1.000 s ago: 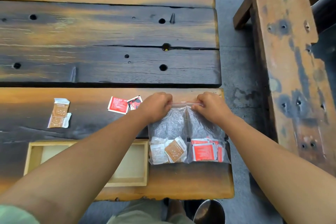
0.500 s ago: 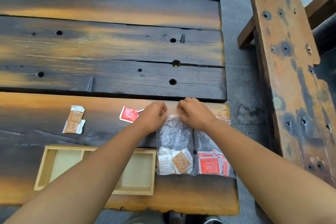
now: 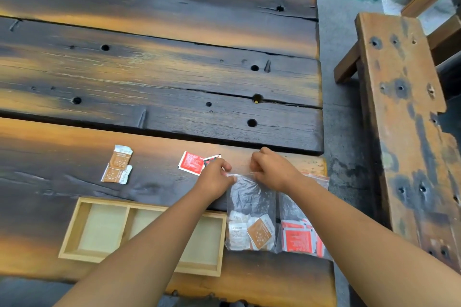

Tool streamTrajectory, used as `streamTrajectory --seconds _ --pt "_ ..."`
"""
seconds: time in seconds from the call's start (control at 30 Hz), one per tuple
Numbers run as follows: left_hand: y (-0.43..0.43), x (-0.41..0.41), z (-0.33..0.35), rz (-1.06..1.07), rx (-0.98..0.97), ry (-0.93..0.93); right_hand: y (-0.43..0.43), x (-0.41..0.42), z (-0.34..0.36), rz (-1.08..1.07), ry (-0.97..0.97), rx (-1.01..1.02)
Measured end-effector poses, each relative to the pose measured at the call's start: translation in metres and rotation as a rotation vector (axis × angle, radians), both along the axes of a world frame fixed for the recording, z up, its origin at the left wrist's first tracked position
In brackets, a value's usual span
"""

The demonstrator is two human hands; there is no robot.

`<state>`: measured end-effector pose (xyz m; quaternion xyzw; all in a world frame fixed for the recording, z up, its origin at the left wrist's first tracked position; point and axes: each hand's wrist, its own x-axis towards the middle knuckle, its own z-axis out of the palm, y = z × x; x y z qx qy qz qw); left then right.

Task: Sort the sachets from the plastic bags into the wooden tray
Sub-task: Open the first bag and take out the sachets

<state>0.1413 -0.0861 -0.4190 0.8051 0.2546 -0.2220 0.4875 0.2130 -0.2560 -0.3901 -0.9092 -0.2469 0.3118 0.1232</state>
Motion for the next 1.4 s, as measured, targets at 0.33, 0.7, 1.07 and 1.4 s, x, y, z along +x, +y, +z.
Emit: streamTrajectory --seconds 0.33,0.7,1.07,1.4 --pt "-0.014 -0.012 0.011 0.499 -0.591 0.103 0.001 -0.009 0.007 -0.084 0.159 0.024" --pt "-0.020 -0.035 0.023 0.174 -0.531 0.125 -0.011 -0.020 0.037 -0.233 0.207 0.260" --pt "-0.041 -0.056 0.071 0.189 -0.530 -0.142 -0.050 -0.038 0.079 -0.575 0.191 0.670" --pt "-0.037 -0.078 0.137 0.269 -0.522 -0.358 -0.062 -0.126 0.087 -0.703 0.423 0.974"
